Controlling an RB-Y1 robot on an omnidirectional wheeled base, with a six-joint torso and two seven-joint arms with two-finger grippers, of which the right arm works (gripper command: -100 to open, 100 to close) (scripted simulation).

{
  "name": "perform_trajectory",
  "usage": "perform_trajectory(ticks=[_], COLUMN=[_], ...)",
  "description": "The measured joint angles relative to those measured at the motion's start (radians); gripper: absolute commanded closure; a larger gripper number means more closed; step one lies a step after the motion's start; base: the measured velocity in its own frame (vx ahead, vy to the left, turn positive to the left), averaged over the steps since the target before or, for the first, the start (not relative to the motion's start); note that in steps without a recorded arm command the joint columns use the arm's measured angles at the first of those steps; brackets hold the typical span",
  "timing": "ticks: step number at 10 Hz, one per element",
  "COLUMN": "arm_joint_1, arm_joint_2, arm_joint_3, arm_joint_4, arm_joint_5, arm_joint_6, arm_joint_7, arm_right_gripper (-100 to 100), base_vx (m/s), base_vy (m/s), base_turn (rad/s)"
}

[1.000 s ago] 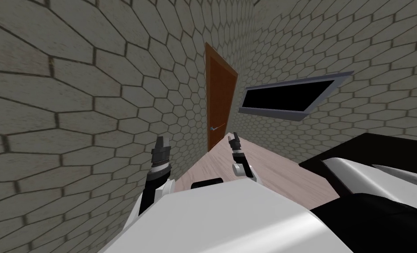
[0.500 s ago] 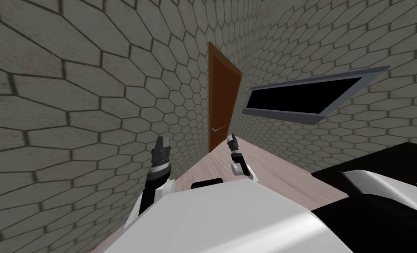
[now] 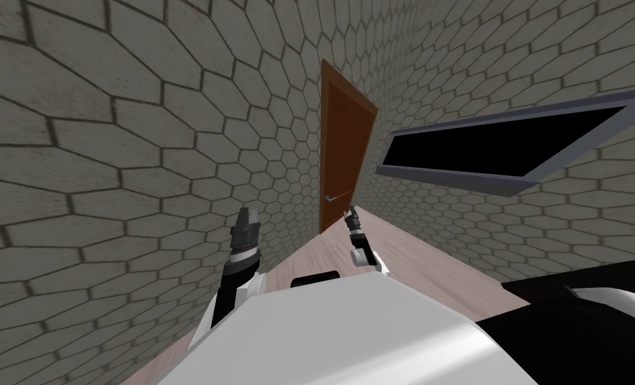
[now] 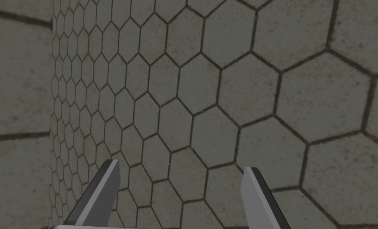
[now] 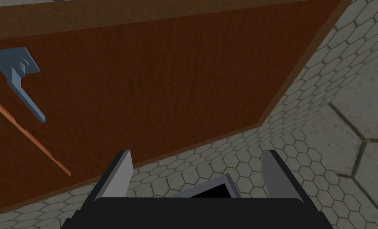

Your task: Pull the door open

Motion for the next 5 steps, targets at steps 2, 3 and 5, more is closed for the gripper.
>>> perform_trajectory(ticks=[2,3,5], arm_joint_1=[-0.025,-0.036,-0.052], arm_joint_2=[-0.008,-0.012,-0.020], arm_joint_3=[0.000,0.000,0.003], arm_joint_4=[0.053,0.084,0.131], arm_joint_5=[-0.005,-0.007,-0.011], arm_joint_6=[-0.012,-0.017,-0.032], arm_joint_7=[-0.001,-0.001,-0.002], arm_right_gripper=[-100,-100,-100], base_vx=[0.047,0.047,0.028], base_vy=[-0.092,-0.100,-0.071], base_turn=[0.089,0.148,0.099])
